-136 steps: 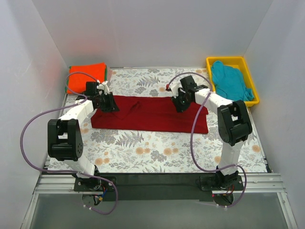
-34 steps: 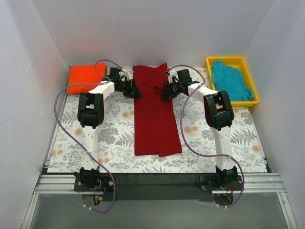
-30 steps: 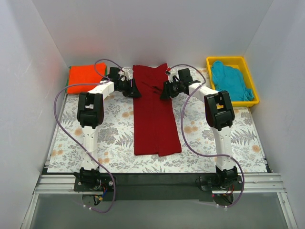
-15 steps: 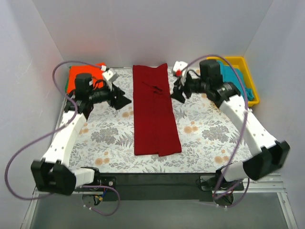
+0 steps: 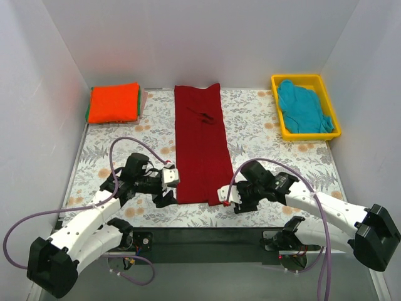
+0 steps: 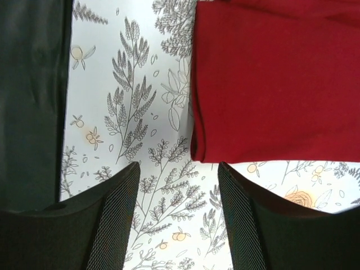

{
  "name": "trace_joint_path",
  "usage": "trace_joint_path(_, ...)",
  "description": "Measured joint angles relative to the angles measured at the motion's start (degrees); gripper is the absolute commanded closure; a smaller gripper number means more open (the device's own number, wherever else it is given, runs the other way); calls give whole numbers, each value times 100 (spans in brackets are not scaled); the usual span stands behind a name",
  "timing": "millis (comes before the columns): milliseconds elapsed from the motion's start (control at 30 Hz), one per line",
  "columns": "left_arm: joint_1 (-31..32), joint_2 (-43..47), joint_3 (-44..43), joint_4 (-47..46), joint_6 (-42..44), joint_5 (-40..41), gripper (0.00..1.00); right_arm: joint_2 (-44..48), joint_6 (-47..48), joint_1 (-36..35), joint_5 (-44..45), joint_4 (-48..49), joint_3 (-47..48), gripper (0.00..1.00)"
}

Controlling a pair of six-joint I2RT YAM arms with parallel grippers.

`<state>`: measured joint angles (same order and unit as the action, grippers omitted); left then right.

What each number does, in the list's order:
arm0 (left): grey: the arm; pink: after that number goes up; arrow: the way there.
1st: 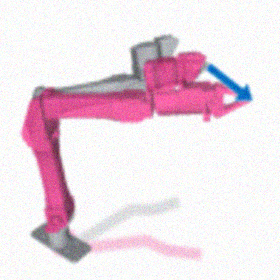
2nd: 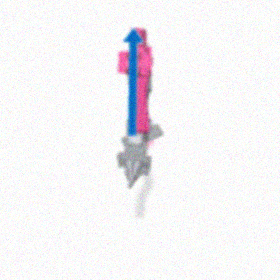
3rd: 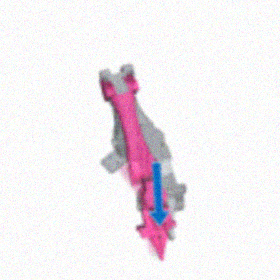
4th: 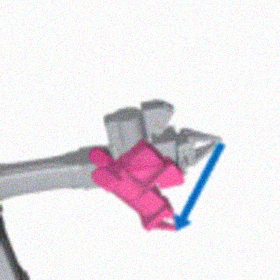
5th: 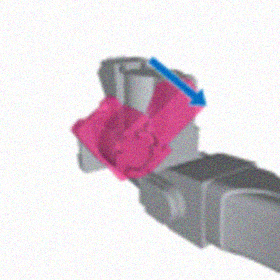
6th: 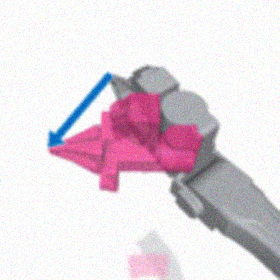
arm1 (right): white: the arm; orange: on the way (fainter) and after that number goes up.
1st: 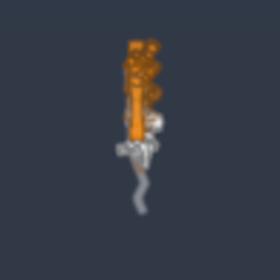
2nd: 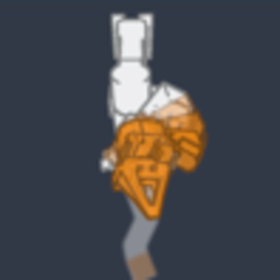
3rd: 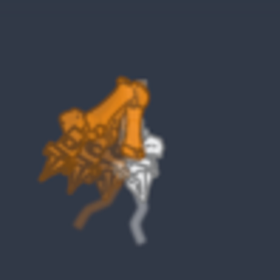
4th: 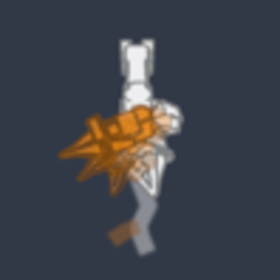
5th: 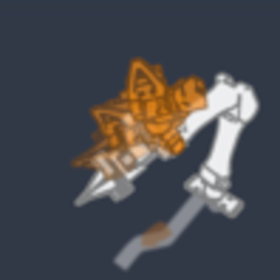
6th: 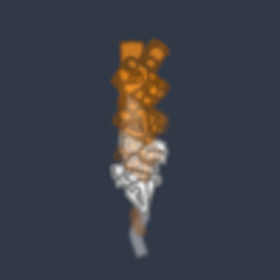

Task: Fold and stack the t-shirts
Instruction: Fold the tshirt

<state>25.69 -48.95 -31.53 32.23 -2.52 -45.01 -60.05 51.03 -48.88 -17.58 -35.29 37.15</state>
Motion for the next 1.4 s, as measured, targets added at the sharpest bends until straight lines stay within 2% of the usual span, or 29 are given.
trace_joint_path(267,358,-938,162,-577,529,446,39,195,610,-103,310,999,-1099,40)
trace_joint_path(467,468,-973,216,-804,723,577,40,271,623,-107,380,1637,-1202,45)
trace_joint_path(733,538,-1040,269,-968,870,649,40,234,570,-107,350,1858,-1215,48)
trace_joint_path(833,599,-1084,310,-984,898,654,40,7,608,-92,321,1906,-1231,52)
trace_joint_path(933,697,-1091,378,-1021,911,671,40,-293,640,-9,236,2044,-1211,61)
trace_joint_path(967,750,-1093,415,-1029,911,691,40,-374,640,24,186,2090,-1176,68)
trace_joint_path(1133,975,-1178,682,-1198,905,870,42,-669,662,164,22,2262,-1097,87)
trace_joint_path(1333,1108,-1464,890,-1495,881,1126,44,-872,667,168,-59,2302,-981,99)
trace_joint_path(1367,1128,-1523,911,-1598,870,1180,46,-914,664,173,-61,2302,-951,99)
trace_joint_path(1400,1152,-1617,918,-1668,859,1180,51,-955,664,175,-68,2302,-922,99)
